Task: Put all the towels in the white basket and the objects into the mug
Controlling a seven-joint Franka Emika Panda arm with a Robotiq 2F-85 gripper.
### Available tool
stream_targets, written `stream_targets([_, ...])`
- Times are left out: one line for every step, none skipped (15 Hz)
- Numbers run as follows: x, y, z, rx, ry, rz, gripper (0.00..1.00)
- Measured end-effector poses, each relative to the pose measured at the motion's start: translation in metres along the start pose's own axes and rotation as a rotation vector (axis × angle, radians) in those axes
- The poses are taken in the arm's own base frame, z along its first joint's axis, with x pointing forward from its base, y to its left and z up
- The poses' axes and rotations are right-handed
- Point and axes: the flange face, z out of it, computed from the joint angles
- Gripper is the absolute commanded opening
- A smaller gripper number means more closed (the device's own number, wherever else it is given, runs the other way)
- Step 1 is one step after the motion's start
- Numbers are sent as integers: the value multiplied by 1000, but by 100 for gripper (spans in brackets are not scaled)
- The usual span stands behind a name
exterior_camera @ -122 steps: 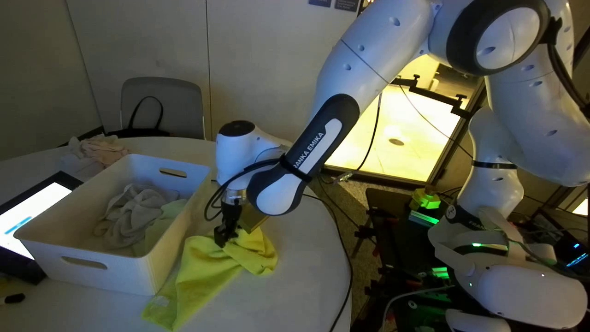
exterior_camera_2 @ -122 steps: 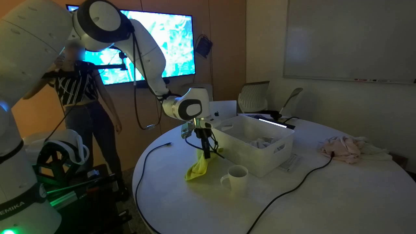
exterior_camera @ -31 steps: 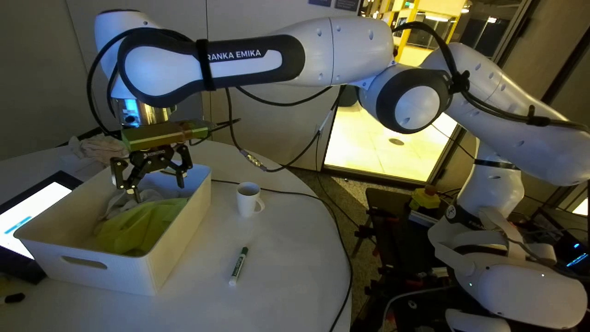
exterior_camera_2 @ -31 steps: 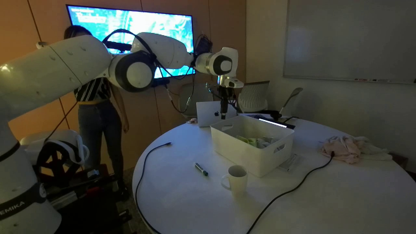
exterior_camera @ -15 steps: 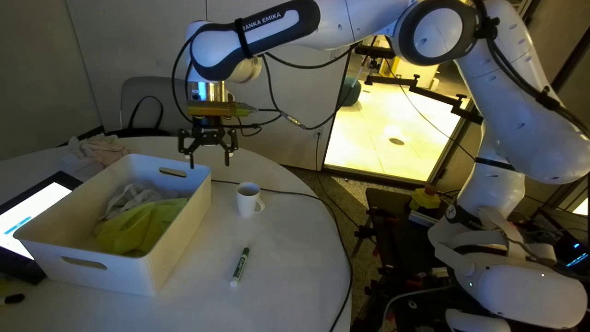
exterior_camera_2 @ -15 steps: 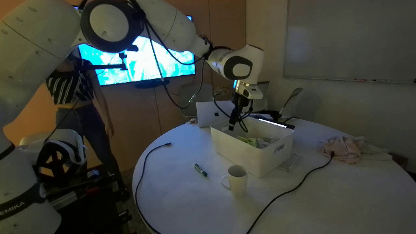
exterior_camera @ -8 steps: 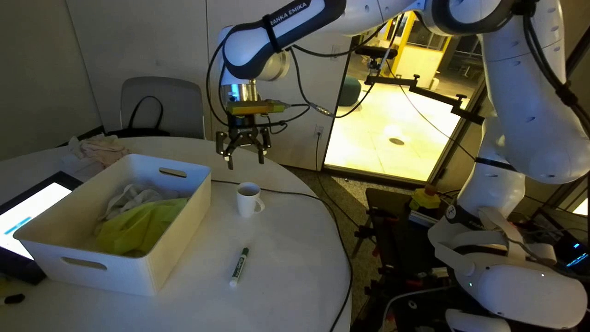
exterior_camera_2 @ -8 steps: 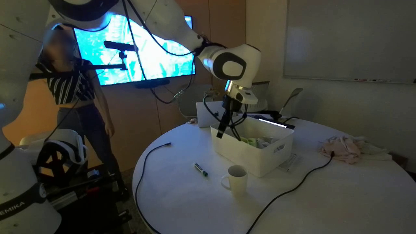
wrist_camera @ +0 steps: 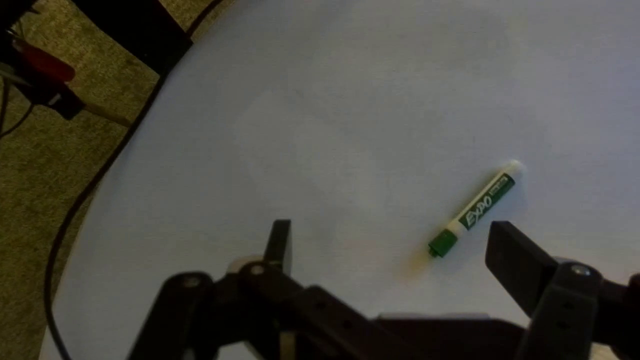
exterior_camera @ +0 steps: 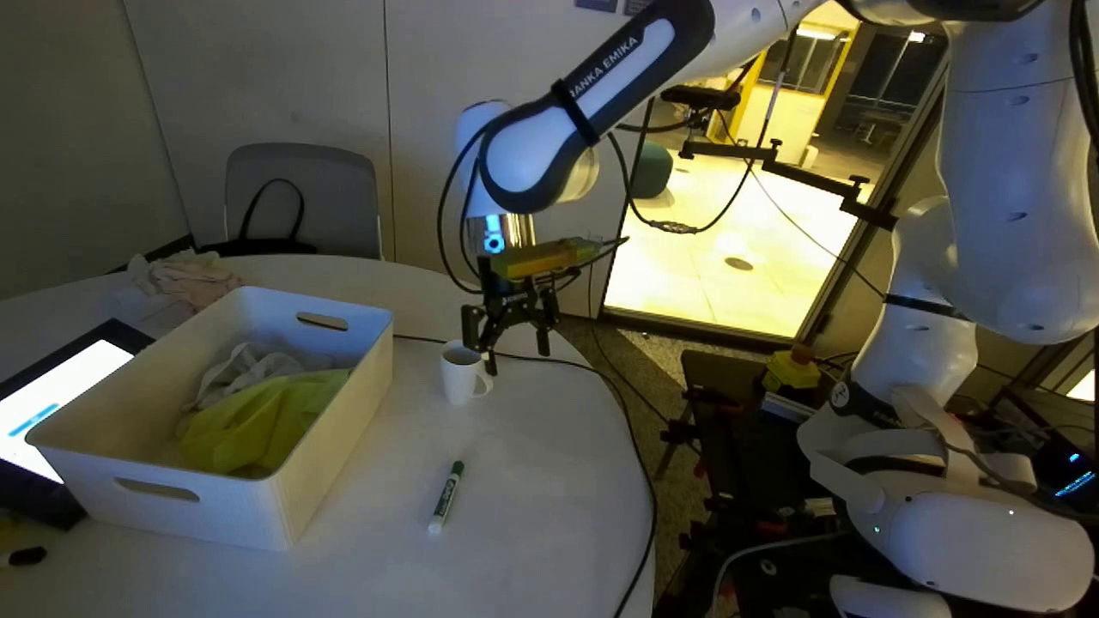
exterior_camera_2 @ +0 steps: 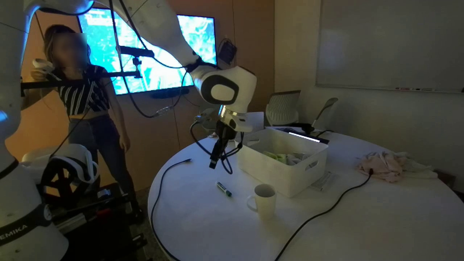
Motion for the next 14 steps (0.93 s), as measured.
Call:
stream_targets([-11,1,15,5,13,1,100])
stream_targets([-20,0,31,10,36,15,100])
stream_targets([-28,-1,45,14,64,28,100])
stream_targets([-35,-4,58,18,91,39,100])
stream_targets([-40,-8,68,25,117,54,100])
stream_targets([-44,-12,77,34,140,71,100])
stream_targets([-46,-18,84,41,157,89,100])
stream_targets([-47,-23,89,48,172,102,100])
stream_targets([-47,-27,92,55,183,113,100])
stream_targets([-46,-31,94,61,190,121,100])
stream_targets([-45,-36,95,64,192,127,100])
stream_targets([-42,-41,94,71,197,134,100])
stream_targets([-38,-46,93,78,201,140,100])
stream_targets([-34,-52,91,86,206,148,100])
